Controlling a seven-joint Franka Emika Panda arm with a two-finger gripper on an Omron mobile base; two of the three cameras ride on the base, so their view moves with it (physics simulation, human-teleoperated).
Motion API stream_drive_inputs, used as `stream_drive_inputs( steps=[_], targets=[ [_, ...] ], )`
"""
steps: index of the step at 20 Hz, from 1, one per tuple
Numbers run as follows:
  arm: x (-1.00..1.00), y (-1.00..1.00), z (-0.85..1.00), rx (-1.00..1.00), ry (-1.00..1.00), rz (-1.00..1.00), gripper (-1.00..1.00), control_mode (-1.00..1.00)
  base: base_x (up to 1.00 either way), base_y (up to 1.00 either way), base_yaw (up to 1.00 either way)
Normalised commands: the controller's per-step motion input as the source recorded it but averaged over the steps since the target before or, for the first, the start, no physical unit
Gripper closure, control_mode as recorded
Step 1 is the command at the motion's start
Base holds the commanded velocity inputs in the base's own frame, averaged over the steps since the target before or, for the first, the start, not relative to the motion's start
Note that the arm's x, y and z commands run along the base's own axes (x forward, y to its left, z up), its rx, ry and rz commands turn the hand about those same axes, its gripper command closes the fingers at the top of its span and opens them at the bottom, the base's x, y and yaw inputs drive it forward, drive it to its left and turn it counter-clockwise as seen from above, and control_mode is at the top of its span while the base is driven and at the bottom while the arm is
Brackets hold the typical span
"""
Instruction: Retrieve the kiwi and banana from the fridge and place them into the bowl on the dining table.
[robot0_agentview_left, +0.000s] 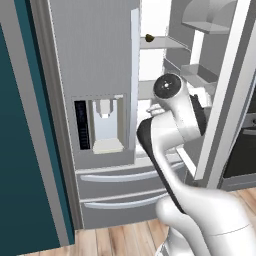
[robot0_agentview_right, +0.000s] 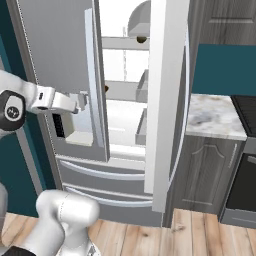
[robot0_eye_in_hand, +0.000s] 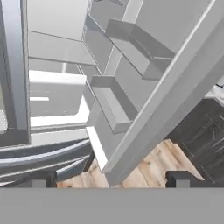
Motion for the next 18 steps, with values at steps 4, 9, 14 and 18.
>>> stream_drive_inputs(
  steps=[4, 9, 14, 18],
  targets=[
    [0.36, 0.63, -0.44, 0.0, -0.1, 0.55, -1.0, -1.0, 0.0, 0.0, 0.0],
    [0.79, 0.31, -0.12, 0.08, -0.21, 0.34, -1.0, -1.0, 0.0, 0.0, 0.0],
    [0.64, 0.0, 0.05, 0.23, -0.25, 0.1, -1.0, -1.0, 0.0, 0.0, 0.0],
    [0.5, 0.04, 0.09, 0.2, -0.1, 0.0, -1.0, -1.0, 0.0, 0.0, 0.0]
  ],
)
